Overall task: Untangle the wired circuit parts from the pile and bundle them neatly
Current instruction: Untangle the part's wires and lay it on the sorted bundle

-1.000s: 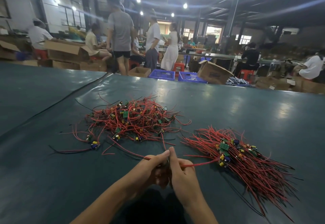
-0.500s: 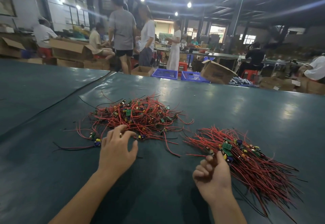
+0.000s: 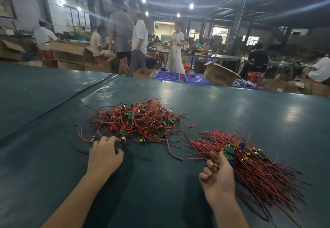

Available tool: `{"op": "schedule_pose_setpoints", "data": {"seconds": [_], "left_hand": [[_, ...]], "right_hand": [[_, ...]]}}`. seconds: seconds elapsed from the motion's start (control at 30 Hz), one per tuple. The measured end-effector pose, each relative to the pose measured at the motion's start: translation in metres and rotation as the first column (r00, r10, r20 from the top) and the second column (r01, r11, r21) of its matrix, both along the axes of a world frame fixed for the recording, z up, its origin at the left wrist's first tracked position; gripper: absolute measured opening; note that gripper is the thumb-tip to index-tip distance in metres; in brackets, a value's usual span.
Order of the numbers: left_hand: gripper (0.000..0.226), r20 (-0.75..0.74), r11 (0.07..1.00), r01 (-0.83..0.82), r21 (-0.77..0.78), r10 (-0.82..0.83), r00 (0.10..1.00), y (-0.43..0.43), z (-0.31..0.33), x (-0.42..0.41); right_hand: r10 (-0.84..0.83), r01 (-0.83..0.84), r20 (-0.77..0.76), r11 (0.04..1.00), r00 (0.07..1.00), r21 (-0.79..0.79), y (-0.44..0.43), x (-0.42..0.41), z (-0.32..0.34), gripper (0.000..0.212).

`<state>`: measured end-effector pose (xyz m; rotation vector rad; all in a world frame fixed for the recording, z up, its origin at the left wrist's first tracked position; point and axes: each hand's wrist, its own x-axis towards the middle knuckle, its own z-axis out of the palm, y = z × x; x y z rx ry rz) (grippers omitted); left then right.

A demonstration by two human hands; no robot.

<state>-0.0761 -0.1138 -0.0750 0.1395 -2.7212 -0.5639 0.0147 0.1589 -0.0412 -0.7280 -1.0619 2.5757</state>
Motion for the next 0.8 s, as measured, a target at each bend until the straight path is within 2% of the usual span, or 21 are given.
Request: {"op": "schedule_pose_setpoints", "data": {"seconds": [0.17,0.27,0.4,0.53,0.67,0.73,0.8], "left_hand": [[0.058,-0.268,0.946,0.264,0.191,-0.208,0.941,0.012,0.004,0.008],[0.072,-0.516,0.908,0.398,0.135,-0.278,0.810,0.021,0.011,0.013],[0.053,-0.695,0.811,0.583,0.040,-0.397,0.600,0.037,0.024,0.024],[0.057,-0.654,0.668,0.742,-0.059,-0.587,0.477,0.062,0.026,0.041],[0.072,-0.563,0.560,0.828,-0.043,-0.698,0.443,0.076,0.021,0.052],[0.075,-0.548,0.520,0.854,-0.008,-0.717,0.432,0.080,0.019,0.054],[0.076,-0.545,0.485,0.874,0.039,-0.722,0.426,0.083,0.016,0.055]], "right_hand": [[0.011,-0.011,0.003,0.999,1.000,0.030,-0.004,0.000,-0.001,0.027],[0.021,-0.020,-0.005,0.998,1.000,0.064,-0.007,-0.001,-0.002,0.028],[0.086,-0.080,-0.015,0.970,0.996,0.231,-0.018,-0.002,-0.005,0.032],[0.243,-0.199,-0.029,0.853,0.970,0.483,-0.039,0.001,-0.008,0.033],[0.394,-0.298,-0.059,0.777,0.917,0.555,-0.054,0.003,-0.013,0.027],[0.410,-0.290,-0.046,0.715,0.911,0.636,-0.058,0.003,-0.015,0.021],[0.418,-0.289,-0.043,0.696,0.907,0.658,-0.060,0.003,-0.016,0.019]]}}
